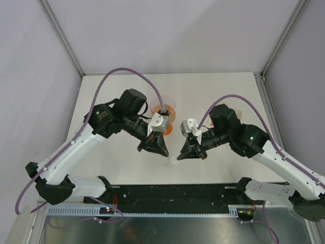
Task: Place the coffee filter in the dripper
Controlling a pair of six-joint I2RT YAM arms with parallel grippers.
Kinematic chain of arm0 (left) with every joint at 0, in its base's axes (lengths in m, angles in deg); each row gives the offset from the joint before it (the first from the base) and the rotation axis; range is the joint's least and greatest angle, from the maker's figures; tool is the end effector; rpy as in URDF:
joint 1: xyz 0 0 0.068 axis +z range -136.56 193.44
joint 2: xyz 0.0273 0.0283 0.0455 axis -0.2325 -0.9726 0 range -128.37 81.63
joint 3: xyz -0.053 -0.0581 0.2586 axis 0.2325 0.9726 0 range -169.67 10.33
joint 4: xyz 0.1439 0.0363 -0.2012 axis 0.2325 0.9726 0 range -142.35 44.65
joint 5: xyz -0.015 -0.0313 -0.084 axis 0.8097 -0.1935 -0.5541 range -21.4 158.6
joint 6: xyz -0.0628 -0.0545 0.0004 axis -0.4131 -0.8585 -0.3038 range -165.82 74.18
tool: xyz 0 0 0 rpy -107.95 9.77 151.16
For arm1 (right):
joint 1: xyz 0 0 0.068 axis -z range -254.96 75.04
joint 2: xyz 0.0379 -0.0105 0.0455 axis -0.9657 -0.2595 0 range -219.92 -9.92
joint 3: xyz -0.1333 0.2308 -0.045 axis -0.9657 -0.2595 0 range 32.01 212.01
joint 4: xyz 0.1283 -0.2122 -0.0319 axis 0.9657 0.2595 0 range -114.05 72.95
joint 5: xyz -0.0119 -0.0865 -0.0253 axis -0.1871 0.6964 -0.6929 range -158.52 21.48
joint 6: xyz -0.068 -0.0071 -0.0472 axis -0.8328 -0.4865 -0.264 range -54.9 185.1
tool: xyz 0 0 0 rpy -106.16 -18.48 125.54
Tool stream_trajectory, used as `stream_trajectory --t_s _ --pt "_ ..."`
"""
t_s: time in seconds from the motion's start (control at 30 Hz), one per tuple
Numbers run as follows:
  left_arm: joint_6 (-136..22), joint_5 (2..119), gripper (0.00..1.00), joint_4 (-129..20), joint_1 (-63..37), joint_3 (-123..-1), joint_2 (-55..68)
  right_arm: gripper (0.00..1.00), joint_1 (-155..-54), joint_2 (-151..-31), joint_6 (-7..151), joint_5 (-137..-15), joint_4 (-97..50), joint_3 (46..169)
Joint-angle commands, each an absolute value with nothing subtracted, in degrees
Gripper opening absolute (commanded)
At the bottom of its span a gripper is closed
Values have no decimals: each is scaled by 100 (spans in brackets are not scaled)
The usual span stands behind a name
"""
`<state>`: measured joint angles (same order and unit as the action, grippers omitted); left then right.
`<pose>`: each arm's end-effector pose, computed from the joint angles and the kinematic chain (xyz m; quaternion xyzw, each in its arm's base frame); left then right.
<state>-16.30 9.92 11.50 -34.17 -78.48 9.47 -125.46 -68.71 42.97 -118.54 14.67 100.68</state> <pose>0.1034 -0.2055 0.4045 0.6458 0.5231 -0.5006 0.2424 0.0902 0.1967 0.3780 -0.6354 0.5013 0.4658 0.3578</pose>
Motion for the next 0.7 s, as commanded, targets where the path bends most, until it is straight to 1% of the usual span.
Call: stream_trajectory --t_s 0.0,0.13,0.27,0.67 --pt "-1597 866 5 1041 -3470 -8179 947 0 -12528 -6916 4260 -11913 1383 10197" --pt "-1607 912 7 1042 -3476 -8044 976 0 -12496 -6885 4273 -11871 1371 10197" --pt "-1555 1065 3 1045 -3477 -7897 1051 0 -12450 -6816 4305 -11858 1345 10197" --pt "-1550 954 0 1046 -3490 -7881 1044 0 -12409 -6819 4376 -11922 1270 10197"
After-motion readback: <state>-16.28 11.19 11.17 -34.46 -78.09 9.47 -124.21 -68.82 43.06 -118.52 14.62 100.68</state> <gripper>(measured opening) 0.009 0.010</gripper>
